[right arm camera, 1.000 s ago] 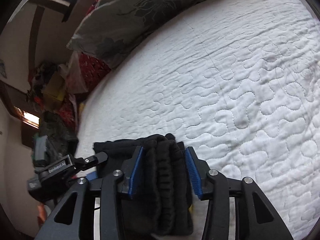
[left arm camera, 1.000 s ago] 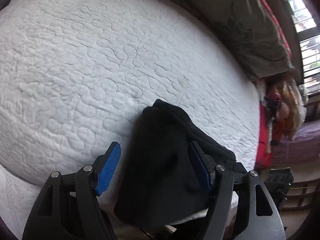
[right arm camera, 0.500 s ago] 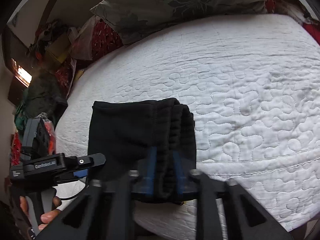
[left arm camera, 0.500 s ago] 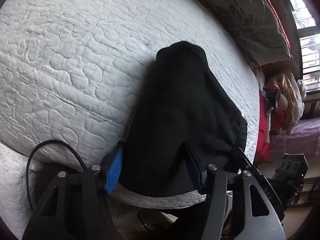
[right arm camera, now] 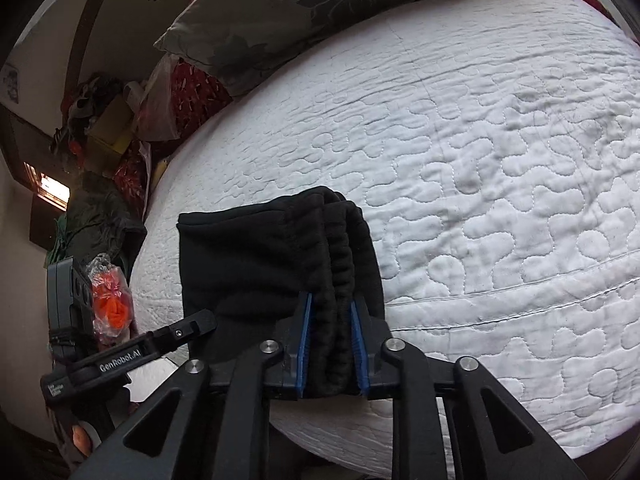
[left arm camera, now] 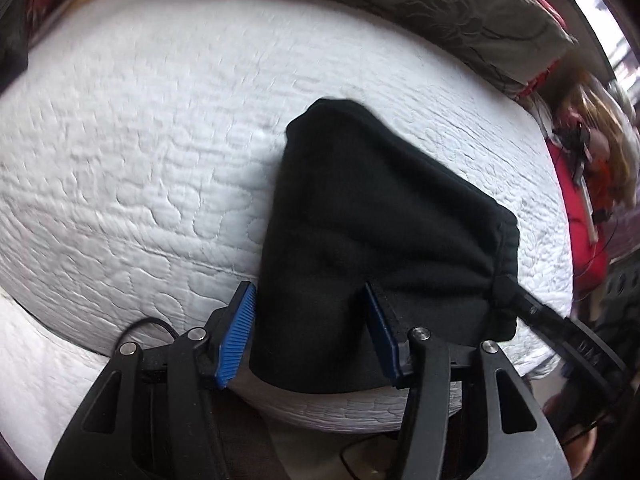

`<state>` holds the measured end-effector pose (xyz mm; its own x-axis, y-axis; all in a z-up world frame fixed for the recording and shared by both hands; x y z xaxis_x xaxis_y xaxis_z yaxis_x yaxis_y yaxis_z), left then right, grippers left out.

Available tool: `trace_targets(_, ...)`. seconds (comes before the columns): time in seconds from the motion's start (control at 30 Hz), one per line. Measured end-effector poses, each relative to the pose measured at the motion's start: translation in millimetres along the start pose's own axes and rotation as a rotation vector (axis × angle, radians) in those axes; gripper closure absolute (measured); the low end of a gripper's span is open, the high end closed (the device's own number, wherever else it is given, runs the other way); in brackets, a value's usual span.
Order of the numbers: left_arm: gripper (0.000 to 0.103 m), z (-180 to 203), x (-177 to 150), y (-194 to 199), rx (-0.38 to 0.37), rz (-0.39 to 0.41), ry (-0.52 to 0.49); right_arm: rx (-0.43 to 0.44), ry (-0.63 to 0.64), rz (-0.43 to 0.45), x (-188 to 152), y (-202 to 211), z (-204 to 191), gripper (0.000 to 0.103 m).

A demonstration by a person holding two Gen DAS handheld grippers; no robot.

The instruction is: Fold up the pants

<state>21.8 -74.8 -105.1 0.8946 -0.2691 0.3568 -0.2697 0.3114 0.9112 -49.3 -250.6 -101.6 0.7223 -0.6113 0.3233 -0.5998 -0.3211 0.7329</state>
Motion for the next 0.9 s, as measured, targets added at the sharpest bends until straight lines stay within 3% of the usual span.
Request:
trace_targets(0.1, 0.049, -1.1, 1.6, 10.3, -0.005, 0.022, -0.020, 0.022, -0.018, 0.036, 6.7, 11.7, -2.2, 0.078)
trace_targets(0.17, 0.049, -3.1, 5.1, 18.1, -0.020, 0.042, -0.016, 0.022, -0.023, 0.060, 13.0, 16.7, -3.7, 0.069)
trace_targets(0.3, 0.046, -16.3, 32.9, 24.3, -0.076, 0.065, 0.013, -0.004, -0.038, 0.090, 26.3, 18.1, -2.4, 0.061)
trace_targets(0.37, 0.041, -23.8, 47.6, 19.2, -0.106, 0.045, 0.050, -0.009, -0.047, 0.087, 31.1, 14.0, -1.7, 0.061)
trace_targets(0.5, 0.041, -34.2, 70.0, 0.8, -0.142, -0.020, 0.106, -0.015, -0.059, 0.066, 35.8, -0.8, -5.0, 0.060)
trace_targets(0.67, 0.041, -24.1, 76.9, -13.7, -0.127, -0.057, 0.065, -0.070, -0.035, 0.070, 38.1, -16.3, -9.9, 0.058)
trace_targets(0.77, 0.041, -9.8, 77.2, -20.4, -0.055, -0.040, -0.001, -0.103, 0.000, 0.080, 40.0, -21.2, -12.4, 0.058)
trace_targets(0.9, 0.047, -3.7, 78.1, -25.0, 0.008, -0.021, -0.046, -0.093, 0.023, 0.078, 40.7, -18.0, -10.9, 0.075)
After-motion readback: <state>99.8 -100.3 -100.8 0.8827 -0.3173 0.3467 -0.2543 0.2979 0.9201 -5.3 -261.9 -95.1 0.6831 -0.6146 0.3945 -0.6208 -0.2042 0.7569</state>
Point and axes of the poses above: each gripper's, at about its wrist camera, not at the fingertips, and y roughly against the way its jaws point, z to its right, x to its top, the point moved 3 cm from there along -y, roughly the way its jaws point, and after that the axes turned 4 degrees about -y, right-handed, at the moved point
